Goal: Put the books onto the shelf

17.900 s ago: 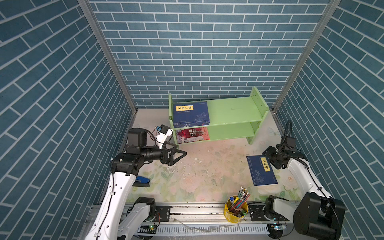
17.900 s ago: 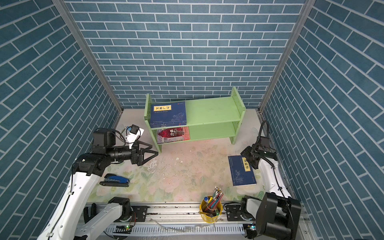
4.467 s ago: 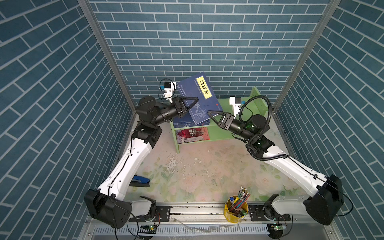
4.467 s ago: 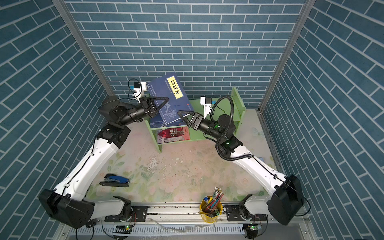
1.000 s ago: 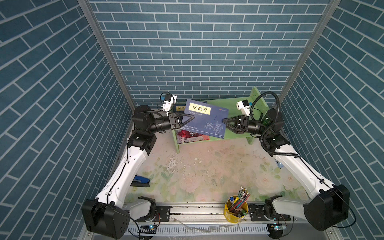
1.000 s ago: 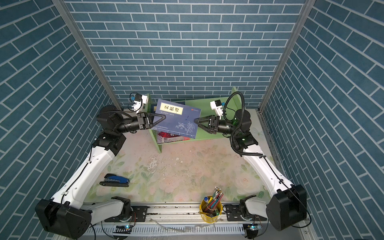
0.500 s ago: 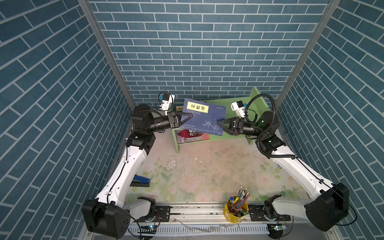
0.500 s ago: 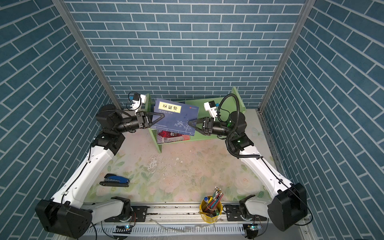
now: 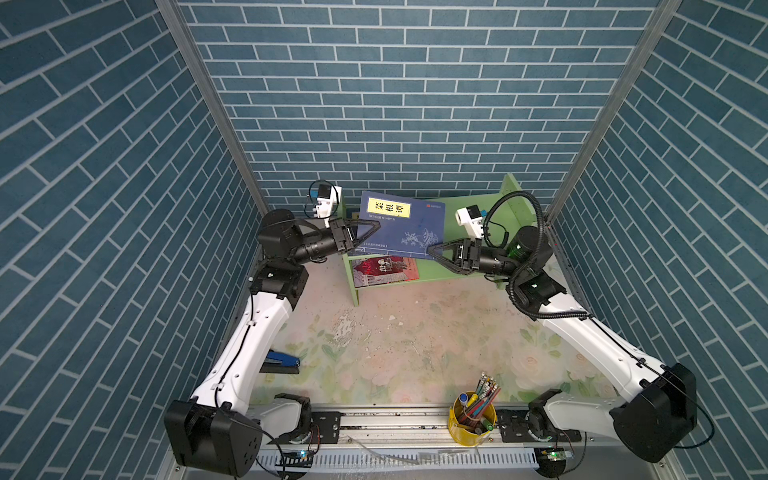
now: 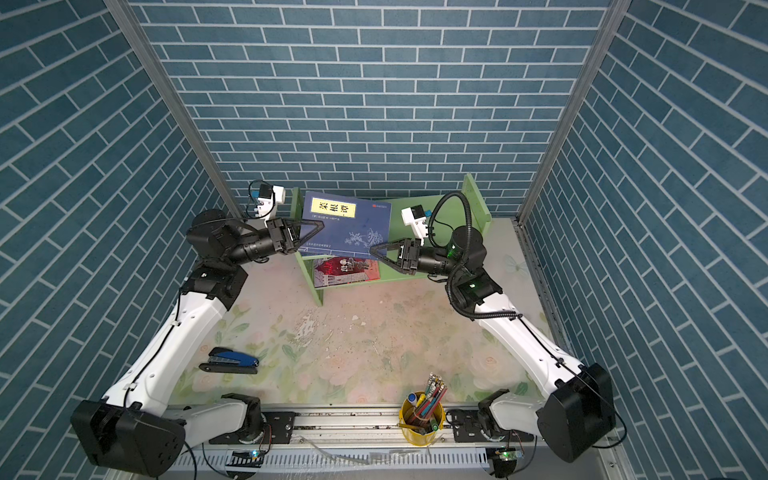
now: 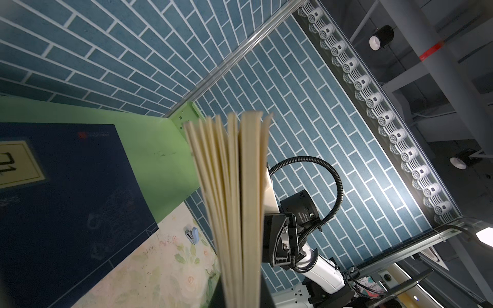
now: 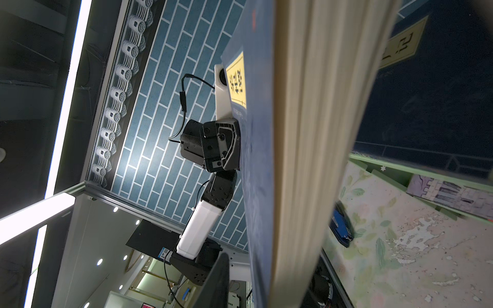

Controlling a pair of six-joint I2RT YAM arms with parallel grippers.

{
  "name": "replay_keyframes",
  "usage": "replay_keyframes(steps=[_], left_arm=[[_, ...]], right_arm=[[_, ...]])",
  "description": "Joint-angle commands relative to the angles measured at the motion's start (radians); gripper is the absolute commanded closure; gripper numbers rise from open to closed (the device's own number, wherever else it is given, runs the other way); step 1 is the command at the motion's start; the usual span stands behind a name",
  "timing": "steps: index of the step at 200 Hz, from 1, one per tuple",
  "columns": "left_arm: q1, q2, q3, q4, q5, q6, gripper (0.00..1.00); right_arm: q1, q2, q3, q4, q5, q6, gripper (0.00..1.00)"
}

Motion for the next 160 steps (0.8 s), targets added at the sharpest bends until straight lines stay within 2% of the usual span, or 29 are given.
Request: replay_keyframes(steps=[1, 37, 74, 81, 96, 115, 117, 122, 130, 160], left_arm=[[0.007, -0.027, -0.025, 0.077, -0.014, -0.022, 1.0], [0.007, -0.041, -0.05, 0.075, -0.011, -0.021, 1.0], [0.007, -0.046, -0.052, 0.06, -0.014, -0.012, 1.0], [0.007, -0.047, -0.049, 0.052, -0.015, -0.004, 0.91], [0.01, -0.055, -0.038, 0.027, -0.012, 0.038, 0.56], [0.022, -0.067, 0.008, -0.112, -0.019, 0.161, 0.35], [0.024, -0.067, 0.015, -0.132, -0.02, 0.174, 0.28], [0.03, -0.067, 0.033, -0.178, -0.024, 0.201, 0.21], [0.044, -0.069, 0.057, -0.245, -0.036, 0.241, 0.17], [0.106, -0.08, 0.137, -0.442, -0.1, 0.367, 0.07]], right_arm=[[0.009, 0.0, -0.008, 0.063, 0.016, -0.007, 0.74], [0.009, 0.017, 0.008, 0.069, 0.016, -0.007, 0.83], [0.007, 0.054, 0.044, 0.07, 0.006, -0.006, 0.97], [0.009, 0.061, 0.053, 0.07, 0.0, -0.004, 1.0], [0.008, 0.071, 0.078, 0.061, -0.017, -0.006, 1.0], [-0.002, 0.076, 0.121, -0.001, -0.033, -0.032, 1.0], [-0.005, 0.076, 0.129, -0.022, -0.034, -0.043, 1.0], [-0.011, 0.076, 0.14, -0.053, -0.036, -0.058, 1.0], [-0.025, 0.077, 0.157, -0.112, -0.037, -0.088, 1.0], [-0.078, 0.079, 0.181, -0.14, -0.061, -0.082, 1.0]])
